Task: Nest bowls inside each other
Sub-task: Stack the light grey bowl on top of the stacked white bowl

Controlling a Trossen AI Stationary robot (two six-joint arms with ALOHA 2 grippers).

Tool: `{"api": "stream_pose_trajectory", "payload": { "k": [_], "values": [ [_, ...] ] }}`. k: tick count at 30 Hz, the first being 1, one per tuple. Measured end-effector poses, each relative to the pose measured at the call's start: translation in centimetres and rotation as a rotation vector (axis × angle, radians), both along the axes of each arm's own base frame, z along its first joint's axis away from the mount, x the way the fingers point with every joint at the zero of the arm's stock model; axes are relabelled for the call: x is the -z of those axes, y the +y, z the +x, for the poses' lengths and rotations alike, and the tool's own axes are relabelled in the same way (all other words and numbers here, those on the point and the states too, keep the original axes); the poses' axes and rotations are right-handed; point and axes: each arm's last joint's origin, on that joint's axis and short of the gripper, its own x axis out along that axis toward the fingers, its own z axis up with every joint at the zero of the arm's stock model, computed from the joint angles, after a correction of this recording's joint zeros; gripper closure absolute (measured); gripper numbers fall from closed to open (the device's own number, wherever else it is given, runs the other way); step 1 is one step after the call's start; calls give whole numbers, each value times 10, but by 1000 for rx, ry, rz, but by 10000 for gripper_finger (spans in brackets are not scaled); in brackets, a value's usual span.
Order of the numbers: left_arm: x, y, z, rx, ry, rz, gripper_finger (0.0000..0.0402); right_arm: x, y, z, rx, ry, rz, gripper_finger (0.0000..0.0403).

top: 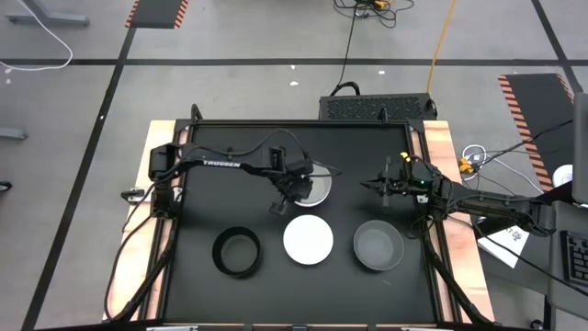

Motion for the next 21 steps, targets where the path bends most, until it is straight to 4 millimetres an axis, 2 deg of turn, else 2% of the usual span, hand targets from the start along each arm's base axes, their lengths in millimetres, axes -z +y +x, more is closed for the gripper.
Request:
{"api": "stream_pose_trajectory", "payload": {
  "k": [13, 21],
  "values": [
    [21, -1, -4, -13, -9, -6, 401, -3, 0, 1, 2, -41, -10, 403],
    [18, -2, -5, -4, 10, -31, 401, -3, 0, 1, 4, -42, -2, 403]
  ]
}}
